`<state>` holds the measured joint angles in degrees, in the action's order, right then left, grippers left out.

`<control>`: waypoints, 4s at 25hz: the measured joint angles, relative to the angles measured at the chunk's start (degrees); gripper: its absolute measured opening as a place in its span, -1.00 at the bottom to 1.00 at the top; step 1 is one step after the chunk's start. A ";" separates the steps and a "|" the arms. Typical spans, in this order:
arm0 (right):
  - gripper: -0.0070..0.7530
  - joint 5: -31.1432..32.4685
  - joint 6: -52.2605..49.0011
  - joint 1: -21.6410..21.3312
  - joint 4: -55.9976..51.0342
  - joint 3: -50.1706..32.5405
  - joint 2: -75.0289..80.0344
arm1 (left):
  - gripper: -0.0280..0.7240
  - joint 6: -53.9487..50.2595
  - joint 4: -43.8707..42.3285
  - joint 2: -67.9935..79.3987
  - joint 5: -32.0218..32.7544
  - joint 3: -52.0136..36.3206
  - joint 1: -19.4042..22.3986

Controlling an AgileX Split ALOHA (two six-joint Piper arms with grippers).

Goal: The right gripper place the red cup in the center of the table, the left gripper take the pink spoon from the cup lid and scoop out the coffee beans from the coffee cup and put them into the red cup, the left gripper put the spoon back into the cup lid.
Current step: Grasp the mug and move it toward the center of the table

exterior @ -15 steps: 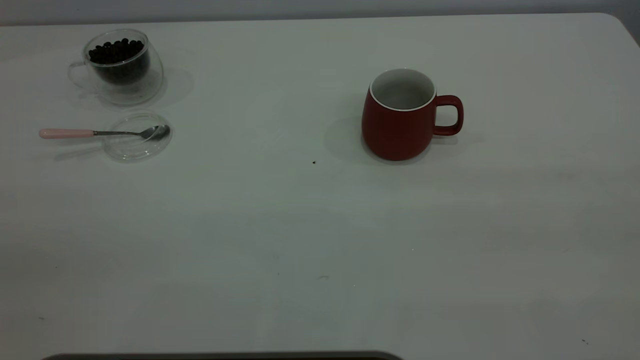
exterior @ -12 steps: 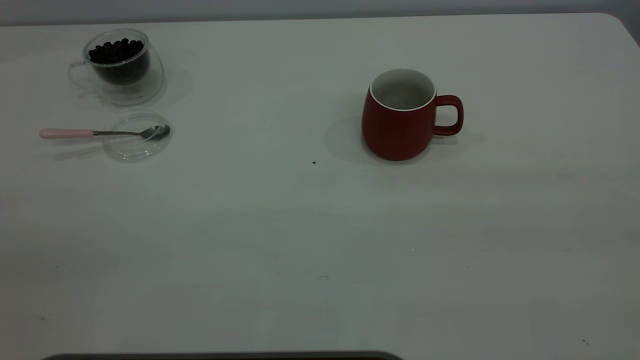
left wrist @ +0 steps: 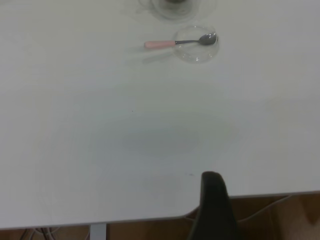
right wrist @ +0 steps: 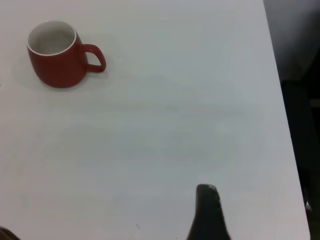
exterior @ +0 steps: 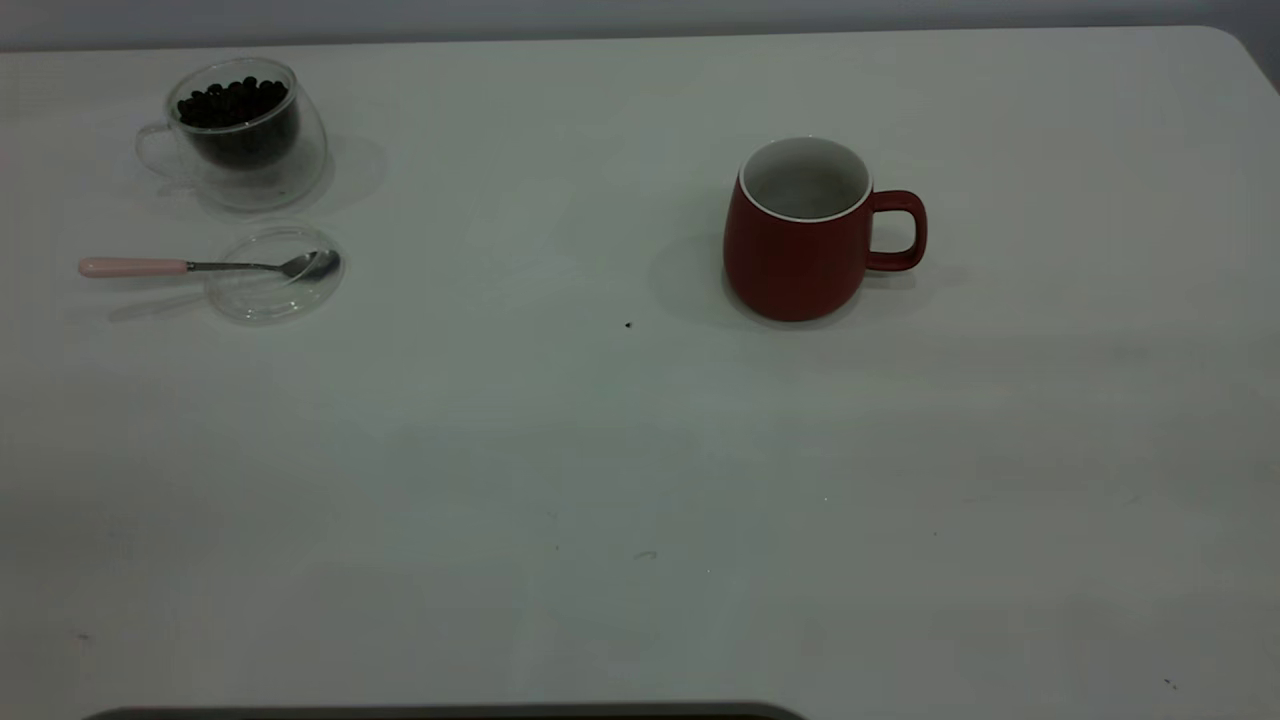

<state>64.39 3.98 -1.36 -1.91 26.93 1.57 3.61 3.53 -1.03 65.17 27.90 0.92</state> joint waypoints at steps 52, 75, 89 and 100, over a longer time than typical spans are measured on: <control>0.57 -24.36 51.68 0.05 -11.74 23.92 85.33 | 0.63 0.00 0.00 0.00 0.00 0.00 0.00; 0.57 -35.15 57.24 14.96 -3.34 53.27 128.56 | 0.63 0.00 0.00 0.00 0.00 0.00 0.00; 0.57 -37.35 57.56 21.05 -7.43 60.14 135.03 | 0.63 0.00 0.00 0.00 0.00 0.00 0.00; 0.57 -46.61 59.22 30.83 -19.13 60.19 135.35 | 0.63 0.00 0.00 0.00 0.00 0.00 0.00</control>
<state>17.79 63.20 29.47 -21.03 87.12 136.91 3.61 3.53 -1.03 65.17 27.90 0.92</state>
